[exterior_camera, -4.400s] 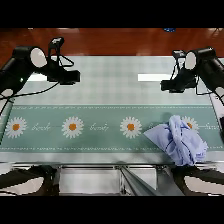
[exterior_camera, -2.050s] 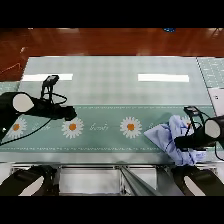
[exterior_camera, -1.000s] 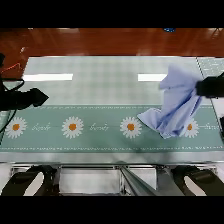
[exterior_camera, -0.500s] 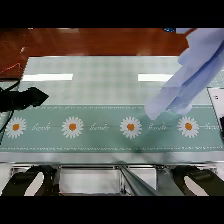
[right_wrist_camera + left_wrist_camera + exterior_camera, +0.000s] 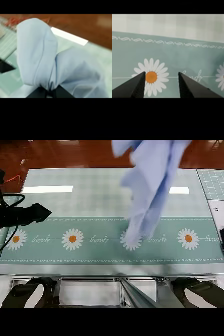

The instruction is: Fold the shirts.

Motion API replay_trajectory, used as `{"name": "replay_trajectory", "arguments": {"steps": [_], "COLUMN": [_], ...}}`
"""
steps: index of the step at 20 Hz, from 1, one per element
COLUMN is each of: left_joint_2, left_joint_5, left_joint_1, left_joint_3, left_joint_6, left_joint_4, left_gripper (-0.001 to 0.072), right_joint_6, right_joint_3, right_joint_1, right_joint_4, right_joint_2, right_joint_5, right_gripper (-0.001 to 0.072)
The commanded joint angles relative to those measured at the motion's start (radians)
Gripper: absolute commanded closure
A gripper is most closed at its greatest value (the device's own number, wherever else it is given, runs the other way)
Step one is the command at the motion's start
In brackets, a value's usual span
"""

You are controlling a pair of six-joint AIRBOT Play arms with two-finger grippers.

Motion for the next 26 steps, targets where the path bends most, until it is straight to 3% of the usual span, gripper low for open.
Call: {"name": "replay_trajectory", "arguments": {"steps": [1, 3, 6, 12, 13, 14, 17, 20, 23, 25, 26], "left_joint_2": [0.001, 0.001, 0.001, 0.001, 0.001, 0.001, 0.001, 0.002, -0.002, -0.005, -0.008], "left_joint_5": [0.001, 0.004, 0.012, 0.019, 0.019, 0.021, 0.052, 0.053, -0.006, -0.034, -0.033], "left_joint_1": [0.001, 0.002, 0.001, 0.001, 0.001, 0.002, 0.013, 0.065, 0.103, 0.103, 0.103], "left_joint_3": [-0.029, -0.030, -0.030, -0.030, -0.030, -0.030, -0.013, 0.072, 0.053, -0.077, -0.165], "left_joint_6": [0.000, 0.000, 0.000, 0.000, 0.000, 0.001, 0.048, 0.049, 0.035, -0.005, 0.021], "left_joint_4": [0.000, 0.000, 0.000, 0.000, 0.000, 0.001, 0.027, 0.175, 0.198, 0.089, -0.020], "left_gripper": [0.0201, 0.0202, 0.0201, 0.0201, 0.0201, 0.0201, 0.0201, 0.0201, 0.0201, 0.0202, 0.0202], "right_joint_6": [-0.015, 0.016, 0.044, 0.046, 0.060, 0.080, 0.075, 0.058, 0.100, 0.132, 0.141], "right_joint_3": [-0.174, -0.338, -0.531, -0.583, -0.583, -0.582, -0.537, -0.516, -0.564, -0.714, -0.811], "right_joint_1": [0.200, 0.321, 0.418, 0.540, 0.541, 0.532, 0.408, 0.151, -0.100, -0.230, -0.281], "right_joint_4": [-0.068, -0.154, -0.133, -0.016, -0.006, -0.007, -0.017, -0.048, -0.246, -0.320, -0.316], "right_joint_2": [-0.041, -0.047, -0.116, -0.389, -0.420, -0.436, -0.398, -0.235, -0.049, 0.068, 0.119], "right_joint_5": [-0.048, -0.180, -0.317, -0.460, -0.479, -0.484, -0.365, -0.239, -0.164, -0.169, -0.181], "right_gripper": [0.0688, 0.0688, 0.0688, 0.0686, 0.0580, 0.0308, 0.0306, 0.0306, 0.0306, 0.0306, 0.0306]}}
